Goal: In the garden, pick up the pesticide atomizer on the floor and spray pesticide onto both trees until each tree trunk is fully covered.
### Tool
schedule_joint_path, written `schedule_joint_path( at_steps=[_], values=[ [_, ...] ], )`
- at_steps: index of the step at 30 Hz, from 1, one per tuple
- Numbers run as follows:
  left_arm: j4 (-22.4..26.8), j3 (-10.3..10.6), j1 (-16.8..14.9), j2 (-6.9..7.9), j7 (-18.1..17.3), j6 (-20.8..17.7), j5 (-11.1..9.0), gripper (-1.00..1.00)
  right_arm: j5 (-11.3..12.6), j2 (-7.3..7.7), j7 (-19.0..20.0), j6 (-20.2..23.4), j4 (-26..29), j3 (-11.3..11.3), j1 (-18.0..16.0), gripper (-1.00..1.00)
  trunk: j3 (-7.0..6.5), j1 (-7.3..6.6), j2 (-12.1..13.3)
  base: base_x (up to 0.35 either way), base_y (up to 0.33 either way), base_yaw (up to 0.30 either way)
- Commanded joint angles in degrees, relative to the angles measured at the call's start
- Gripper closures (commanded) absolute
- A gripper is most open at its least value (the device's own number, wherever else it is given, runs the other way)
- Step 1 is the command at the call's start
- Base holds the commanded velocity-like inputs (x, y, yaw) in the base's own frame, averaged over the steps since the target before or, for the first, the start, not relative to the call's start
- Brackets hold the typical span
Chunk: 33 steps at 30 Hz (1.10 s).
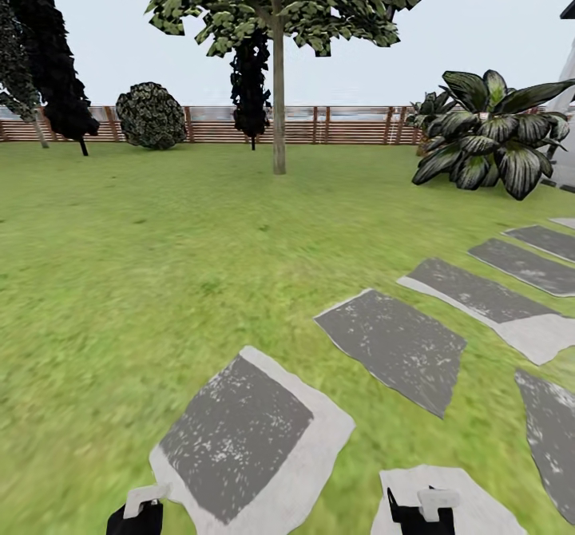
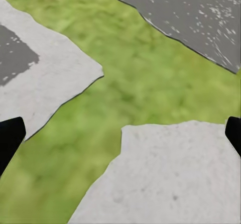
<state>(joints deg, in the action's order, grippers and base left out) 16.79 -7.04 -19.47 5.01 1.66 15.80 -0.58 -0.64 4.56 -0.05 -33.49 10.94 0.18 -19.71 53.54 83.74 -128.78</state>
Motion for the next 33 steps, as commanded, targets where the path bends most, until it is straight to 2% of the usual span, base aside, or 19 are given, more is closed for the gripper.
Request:
schedule_joint_path(
  at_steps=[1, 33],
  values=[
    [-0.1, 0.0, 0.0, 0.00, 0.1, 0.2, 0.0, 1.00, -0.1, 0.01, 0.0, -0.1, 0.0, 0.0, 0.0, -1.00, 0.05, 0.02, 0.0, 0.340, 0.000, 0.000],
    [-0.1, 0.0, 0.0, 0.00, 0.1, 0.2, -0.1, 1.00, -0.1, 0.01, 0.0, -0.2, 0.0, 0.0, 0.0, -1.00, 0.05, 0.02, 0.0, 0.340, 0.000, 0.000]
  ],
)
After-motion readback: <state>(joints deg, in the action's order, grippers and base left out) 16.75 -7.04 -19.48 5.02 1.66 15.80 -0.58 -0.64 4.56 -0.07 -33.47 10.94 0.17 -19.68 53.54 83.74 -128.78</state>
